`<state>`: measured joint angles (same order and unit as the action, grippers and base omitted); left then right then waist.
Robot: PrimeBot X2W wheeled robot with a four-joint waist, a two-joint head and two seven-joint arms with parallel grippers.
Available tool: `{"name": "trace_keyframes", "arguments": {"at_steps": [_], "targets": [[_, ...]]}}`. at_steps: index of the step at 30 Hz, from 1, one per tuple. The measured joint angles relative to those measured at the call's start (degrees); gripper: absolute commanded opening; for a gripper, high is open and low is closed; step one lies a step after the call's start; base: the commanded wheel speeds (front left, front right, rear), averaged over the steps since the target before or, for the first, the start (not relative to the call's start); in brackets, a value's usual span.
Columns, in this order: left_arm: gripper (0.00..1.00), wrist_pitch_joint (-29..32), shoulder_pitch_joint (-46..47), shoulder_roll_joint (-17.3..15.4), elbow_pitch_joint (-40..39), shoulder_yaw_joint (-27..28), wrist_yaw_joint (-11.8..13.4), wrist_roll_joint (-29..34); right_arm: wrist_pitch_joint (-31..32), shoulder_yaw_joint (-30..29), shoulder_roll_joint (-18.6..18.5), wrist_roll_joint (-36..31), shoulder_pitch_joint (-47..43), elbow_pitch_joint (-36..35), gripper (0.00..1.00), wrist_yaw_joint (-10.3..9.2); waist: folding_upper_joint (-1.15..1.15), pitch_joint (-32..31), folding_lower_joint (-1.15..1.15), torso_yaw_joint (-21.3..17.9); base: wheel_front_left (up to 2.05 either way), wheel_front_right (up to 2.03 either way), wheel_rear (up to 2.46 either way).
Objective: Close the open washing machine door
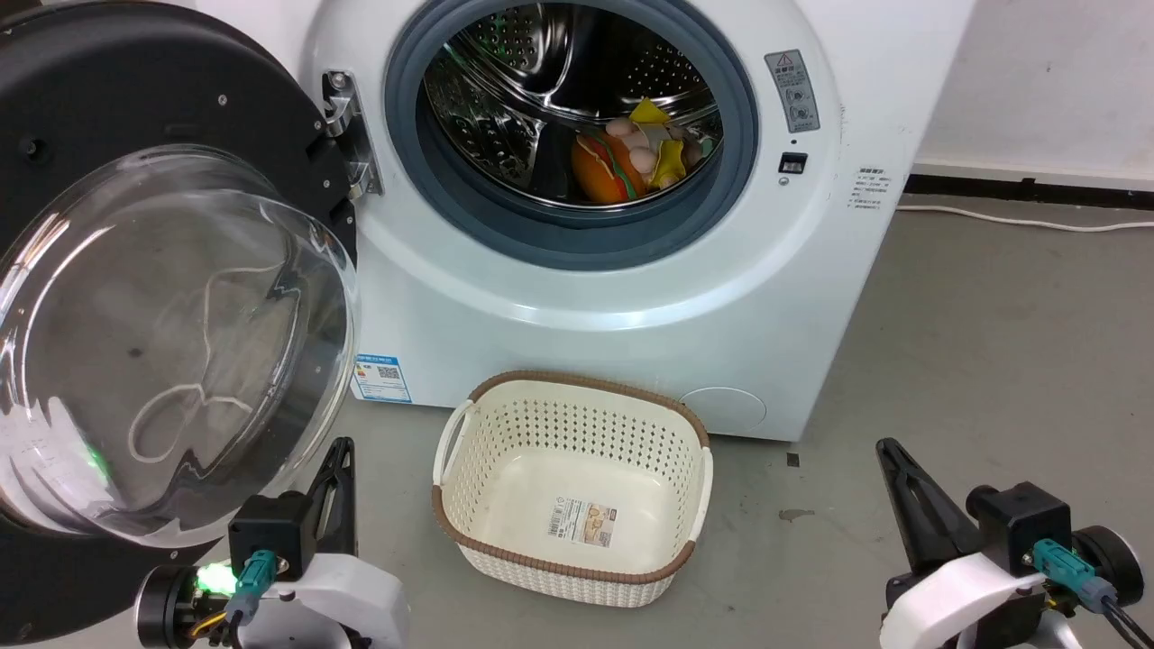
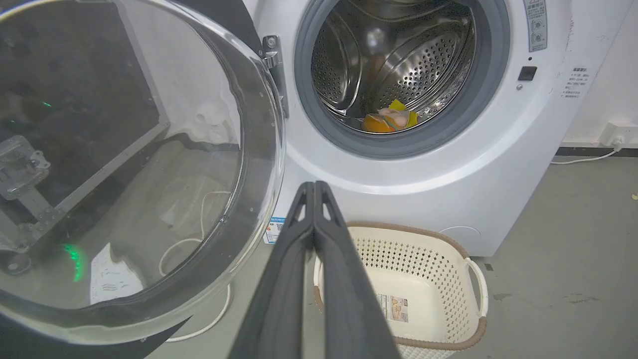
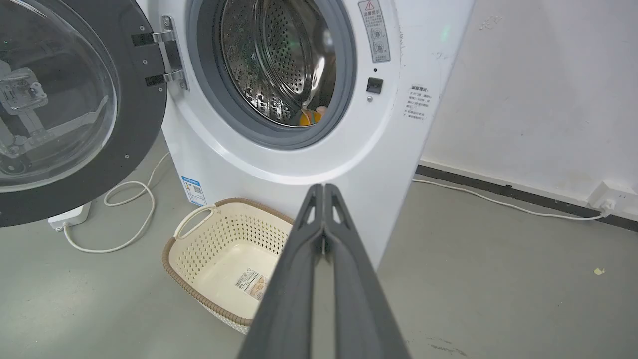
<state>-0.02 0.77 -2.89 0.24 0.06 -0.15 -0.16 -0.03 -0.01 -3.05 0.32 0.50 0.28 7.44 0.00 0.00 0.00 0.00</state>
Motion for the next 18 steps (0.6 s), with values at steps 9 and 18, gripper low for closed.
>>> {"name": "trace_keyframes", "arguments": {"at_steps": [9,18], "targets": [[0.0,0.0,-0.01,0.0,0.0,-0.01,0.0,0.0,0.0,0.01,0.0,-0.04,0.0,0.0,0.0,0.0,0.0,0.0,0.0,0.0,0.0,0.0,0.0],[1.0,-0.03,0.03,0.0,0.09,-0.08,-0.01,-0.01,-0.08,-0.05,-0.01,0.14,0.01,0.1,1.0,0.0,0.0,-0.01,0.0,-0.01,0.0,0.0,0.0]]}}
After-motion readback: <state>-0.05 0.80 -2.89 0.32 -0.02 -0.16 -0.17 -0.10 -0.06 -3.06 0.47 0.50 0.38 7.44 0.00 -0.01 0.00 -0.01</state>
